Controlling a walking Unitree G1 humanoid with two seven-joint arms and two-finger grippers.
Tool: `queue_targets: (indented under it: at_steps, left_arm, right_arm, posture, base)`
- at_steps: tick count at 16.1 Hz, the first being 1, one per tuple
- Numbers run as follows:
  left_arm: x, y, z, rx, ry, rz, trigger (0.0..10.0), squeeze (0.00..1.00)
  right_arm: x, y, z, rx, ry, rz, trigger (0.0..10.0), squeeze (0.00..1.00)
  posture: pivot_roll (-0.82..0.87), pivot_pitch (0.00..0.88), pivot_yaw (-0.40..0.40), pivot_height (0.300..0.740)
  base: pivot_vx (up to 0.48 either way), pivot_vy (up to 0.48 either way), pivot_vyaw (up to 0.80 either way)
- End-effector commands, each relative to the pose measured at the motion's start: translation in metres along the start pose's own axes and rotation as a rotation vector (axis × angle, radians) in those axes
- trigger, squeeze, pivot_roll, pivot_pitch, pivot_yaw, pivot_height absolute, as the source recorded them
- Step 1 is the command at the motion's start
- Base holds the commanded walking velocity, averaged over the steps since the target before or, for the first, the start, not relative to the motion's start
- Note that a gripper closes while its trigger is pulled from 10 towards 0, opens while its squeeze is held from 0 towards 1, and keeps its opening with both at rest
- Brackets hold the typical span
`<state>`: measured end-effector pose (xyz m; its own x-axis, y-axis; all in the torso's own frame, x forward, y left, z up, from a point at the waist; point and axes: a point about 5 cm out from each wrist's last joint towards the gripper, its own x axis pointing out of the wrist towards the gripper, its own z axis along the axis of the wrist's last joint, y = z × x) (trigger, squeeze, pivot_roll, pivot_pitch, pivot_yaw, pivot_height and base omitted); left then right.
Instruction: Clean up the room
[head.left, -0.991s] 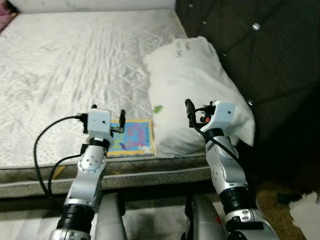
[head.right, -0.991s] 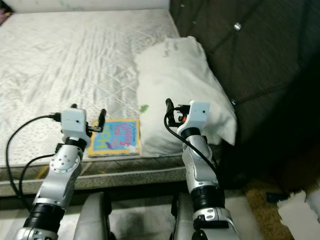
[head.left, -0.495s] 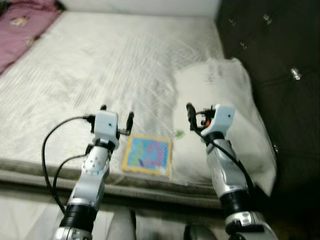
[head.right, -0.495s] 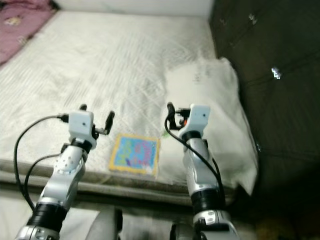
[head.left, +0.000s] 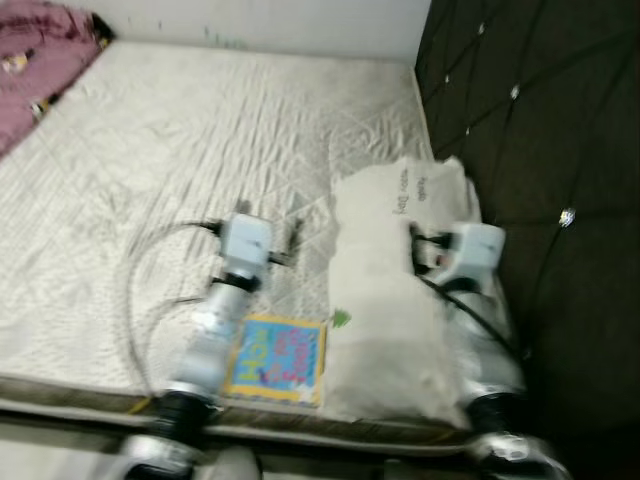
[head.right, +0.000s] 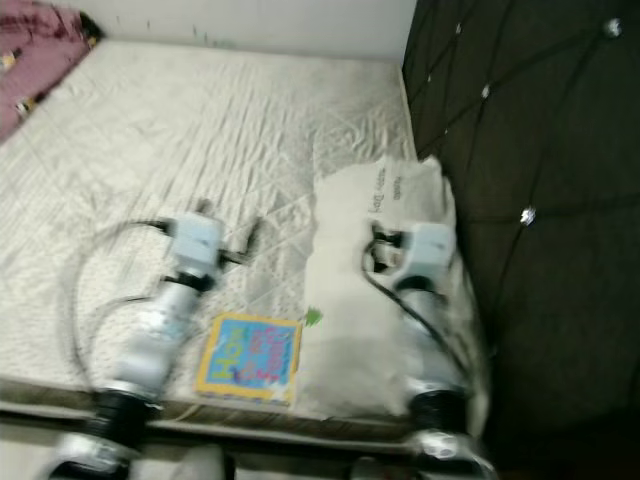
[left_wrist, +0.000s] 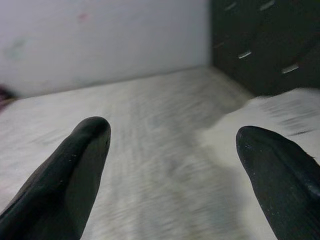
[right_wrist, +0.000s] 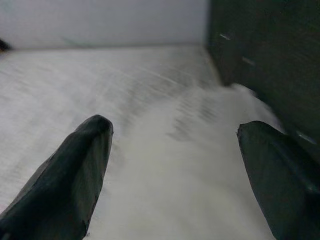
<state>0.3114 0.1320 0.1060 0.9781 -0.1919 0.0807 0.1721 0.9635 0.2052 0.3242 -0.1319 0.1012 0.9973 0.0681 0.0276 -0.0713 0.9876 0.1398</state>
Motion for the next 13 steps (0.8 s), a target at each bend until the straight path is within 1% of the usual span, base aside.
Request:
queue_targets:
  at_steps: [1, 3, 5, 6, 7, 9, 11, 13]
  left_arm:
    - [-0.0021, -0.0017, -0.0059, -0.007, 0.024, -0.002, 10.0, 0.0]
    - [-0.0018, -0.0013, -0.0059, -0.017, 0.02, 0.01, 10.0, 0.0]
    - [-0.0035, 0.0041, -0.0074, -0.007, 0.026, 0.051, 10.0, 0.0]
    - [-0.0042, 0.0061, -0.0096, -0.023, 0.035, 0.057, 10.0, 0.0]
    - [-0.0044, 0.0055, -0.0104, -0.034, 0.038, 0.05, 10.0, 0.0]
    - [-0.0046, 0.0027, -0.0115, -0.044, 0.042, 0.022, 10.0, 0.0]
    - [-0.004, 0.0003, -0.0112, -0.06, 0.04, 0.015, 10.0, 0.0]
    - [-0.0037, 0.0009, -0.0125, -0.082, 0.05, 0.023, 10.0, 0.0]
  right_arm:
    - [0.0015, 0.0027, 0.0046, -0.025, -0.016, 0.022, 10.0, 0.0]
    - [0.0013, 0.0022, 0.0047, -0.028, -0.015, 0.024, 10.0, 0.0]
    - [0.0008, 0.0038, 0.0028, -0.045, -0.006, 0.03, 10.0, 0.0]
    - [0.0003, 0.0057, 0.0011, -0.043, -0.002, 0.029, 10.0, 0.0]
    - [0.0, 0.0076, 0.0018, -0.047, -0.013, 0.045, 10.0, 0.0]
    - [-0.0001, 0.0075, 0.001, -0.08, -0.015, 0.035, 10.0, 0.0]
    - [0.0013, 0.008, -0.0007, -0.052, -0.002, 0.024, 10.0, 0.0]
    - [0.0013, 0.0085, -0.0018, -0.044, 0.003, 0.025, 10.0, 0.0]
  posture:
    - [0.04, 0.0, -0.014, 0.74]
    - [0.04, 0.0, -0.017, 0.74]
    - [0.04, 0.0, -0.016, 0.74]
    - [0.04, 0.0, -0.012, 0.74]
    - [0.04, 0.0, -0.008, 0.74]
    - [0.04, 0.0, -0.004, 0.74]
    - [0.04, 0.0, -0.004, 0.74]
    - [0.04, 0.0, -0.004, 0.74]
  base:
    - [0.0, 0.0, 0.0]
    - [0.0, 0.0, 0.0]
    - [0.0, 0.0, 0.0]
    - [0.0, 0.0, 0.0]
    - [0.0, 0.0, 0.0]
    - [0.0, 0.0, 0.0]
    - [0.0, 0.0, 0.0]
    - [0.0, 0.0, 0.0]
